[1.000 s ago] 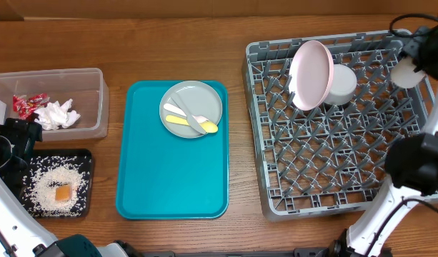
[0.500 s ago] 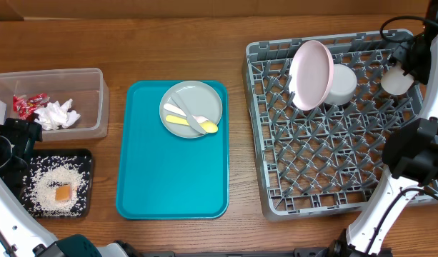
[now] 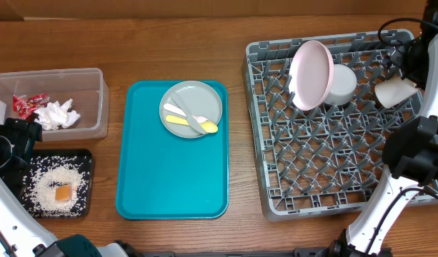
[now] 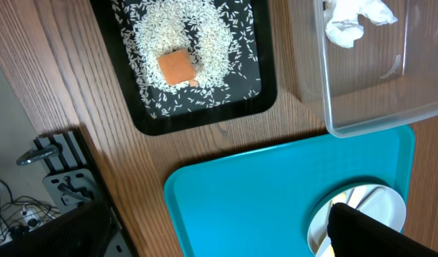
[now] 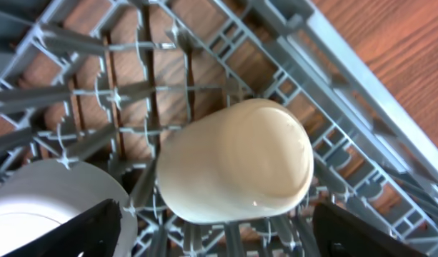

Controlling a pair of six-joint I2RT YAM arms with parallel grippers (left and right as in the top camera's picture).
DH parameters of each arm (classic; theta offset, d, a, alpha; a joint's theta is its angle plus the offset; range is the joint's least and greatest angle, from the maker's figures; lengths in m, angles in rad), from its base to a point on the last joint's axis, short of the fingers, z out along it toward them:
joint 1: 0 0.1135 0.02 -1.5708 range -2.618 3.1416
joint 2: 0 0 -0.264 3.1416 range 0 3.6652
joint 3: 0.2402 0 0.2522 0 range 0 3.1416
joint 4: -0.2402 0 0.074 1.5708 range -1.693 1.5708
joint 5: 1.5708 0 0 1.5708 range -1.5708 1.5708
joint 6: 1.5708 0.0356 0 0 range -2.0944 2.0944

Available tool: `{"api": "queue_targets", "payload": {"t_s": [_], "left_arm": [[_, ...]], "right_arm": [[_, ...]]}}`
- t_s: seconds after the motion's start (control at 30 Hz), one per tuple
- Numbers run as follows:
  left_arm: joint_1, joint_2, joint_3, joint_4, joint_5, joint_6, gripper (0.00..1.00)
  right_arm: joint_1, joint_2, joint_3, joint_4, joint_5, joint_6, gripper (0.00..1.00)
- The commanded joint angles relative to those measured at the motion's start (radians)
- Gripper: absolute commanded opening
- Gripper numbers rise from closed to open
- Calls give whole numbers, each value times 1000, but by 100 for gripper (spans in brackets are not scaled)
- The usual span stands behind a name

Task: Sort waste into correct bins and load items into the dishwasher rack
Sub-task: 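Lower the cup upright into the rack's right side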

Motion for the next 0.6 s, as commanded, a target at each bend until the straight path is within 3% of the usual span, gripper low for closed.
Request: {"api": "queue_targets", "payload": {"t_s": [0.0,0.3,0.4,0.57], "left_arm": [[4,2,-9,1,-11,-14,100],[4,2,-9,1,-11,-14,100],[4,2,-9,1,-11,-14,100],[4,2,-9,1,-11,-14,100]], "right_arm": [[2,3,43,-19,10,4,90],[0,-90,66,-9,24,9,88],[-17,-70,65,-8,45,9,74],[-65,-41,60,32,45,10,40]]}}
